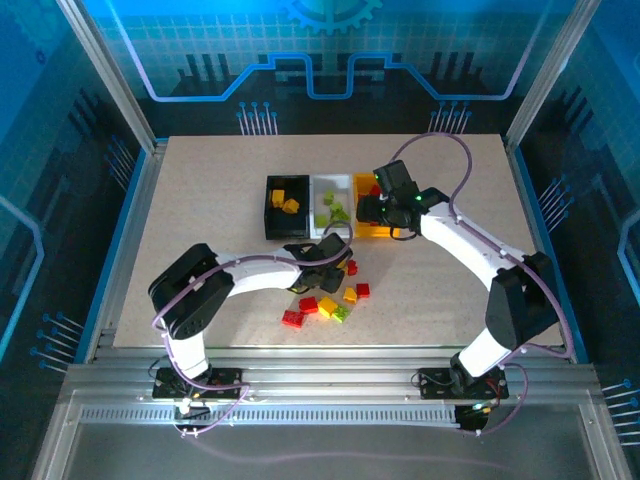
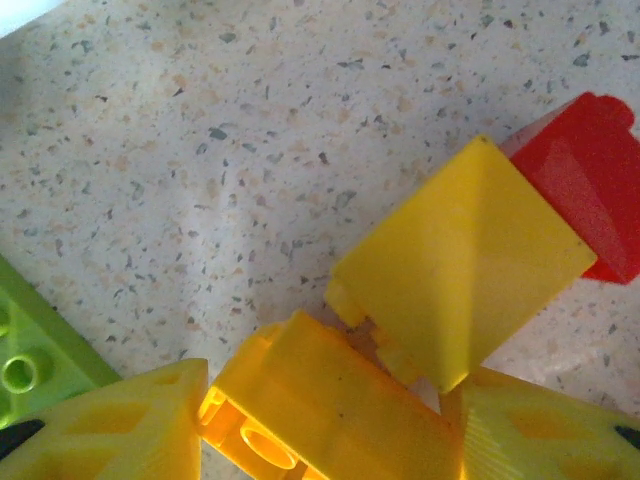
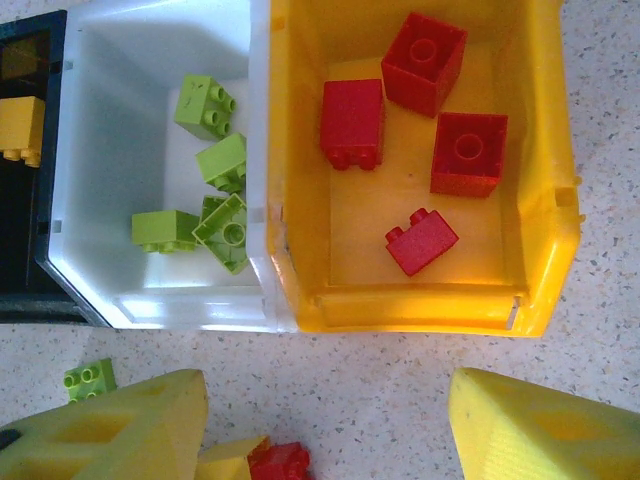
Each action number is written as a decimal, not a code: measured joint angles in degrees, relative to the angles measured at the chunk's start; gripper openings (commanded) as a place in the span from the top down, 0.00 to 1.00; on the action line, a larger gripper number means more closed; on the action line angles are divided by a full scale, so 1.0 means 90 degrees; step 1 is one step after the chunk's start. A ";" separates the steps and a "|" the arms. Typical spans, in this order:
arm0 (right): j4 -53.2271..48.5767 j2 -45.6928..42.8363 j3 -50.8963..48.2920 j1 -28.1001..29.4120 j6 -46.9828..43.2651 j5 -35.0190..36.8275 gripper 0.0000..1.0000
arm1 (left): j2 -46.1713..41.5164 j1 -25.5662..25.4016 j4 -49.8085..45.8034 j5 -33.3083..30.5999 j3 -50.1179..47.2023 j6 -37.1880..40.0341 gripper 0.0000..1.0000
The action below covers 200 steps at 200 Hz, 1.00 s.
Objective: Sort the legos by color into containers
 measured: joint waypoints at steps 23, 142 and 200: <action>-0.0002 -0.0002 -0.0015 -0.0005 0.0002 0.0000 0.34 | -0.0478 0.0000 -0.0061 -0.0034 -0.0274 -0.0129 0.57; 0.0092 -0.0189 -0.0311 -0.0061 0.0075 -0.0022 0.34 | -0.0799 0.2351 0.0024 -0.0916 0.1037 -0.0665 0.60; 0.0061 -0.0634 -0.0682 -0.0075 0.0073 -0.0068 0.34 | 0.0607 0.2574 -0.0068 -0.0984 0.2157 -0.0661 0.54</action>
